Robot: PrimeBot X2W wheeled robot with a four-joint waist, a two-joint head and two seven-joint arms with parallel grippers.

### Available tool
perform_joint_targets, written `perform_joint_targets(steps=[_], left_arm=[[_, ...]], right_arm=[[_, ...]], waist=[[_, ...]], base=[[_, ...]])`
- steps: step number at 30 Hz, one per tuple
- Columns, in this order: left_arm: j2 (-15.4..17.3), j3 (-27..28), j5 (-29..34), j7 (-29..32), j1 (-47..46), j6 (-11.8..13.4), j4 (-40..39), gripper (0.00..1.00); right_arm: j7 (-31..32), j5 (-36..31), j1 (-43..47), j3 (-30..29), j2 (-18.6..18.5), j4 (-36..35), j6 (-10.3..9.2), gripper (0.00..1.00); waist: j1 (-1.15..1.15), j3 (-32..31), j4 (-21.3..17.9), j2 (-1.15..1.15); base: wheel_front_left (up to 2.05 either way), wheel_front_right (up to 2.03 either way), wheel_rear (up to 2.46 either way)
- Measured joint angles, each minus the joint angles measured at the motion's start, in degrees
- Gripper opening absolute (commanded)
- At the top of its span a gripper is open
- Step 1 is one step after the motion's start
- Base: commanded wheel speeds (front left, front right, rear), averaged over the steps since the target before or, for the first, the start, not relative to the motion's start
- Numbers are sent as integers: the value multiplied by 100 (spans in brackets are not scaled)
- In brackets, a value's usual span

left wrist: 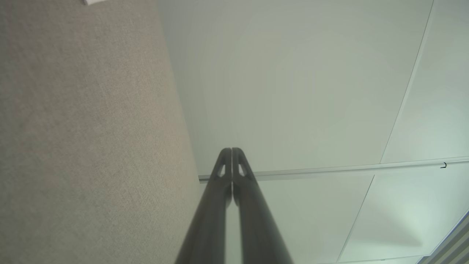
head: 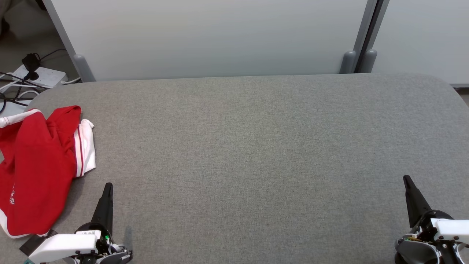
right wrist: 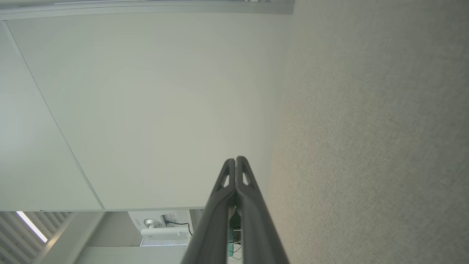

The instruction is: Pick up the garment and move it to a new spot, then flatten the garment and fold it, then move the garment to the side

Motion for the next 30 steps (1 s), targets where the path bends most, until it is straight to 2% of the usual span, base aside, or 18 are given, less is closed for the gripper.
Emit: perform_joint_targets(steps=[17,18,24,30], left_arm=[[0,0,0,0,0,0,0,0],[-1,-1,0,0,3,1,9,100],[-121,-20,1,-4,319,9,370,100],[-83,-12,11,-16,328,9,366,100]], right_arm=[[0,0,0,0,0,0,0,0],[0,0,1,2,2,9,0,100],[-9,1,249,71,140,350,0,100],[-88,-136,222,223,145,363,-1,100]], waist=[[0,0,0,0],[0,0,0,0],[0,12,1,0],[2,5,-9,0]], base=[[0,0,0],[0,0,0],[0,0,0],[0,0,0]])
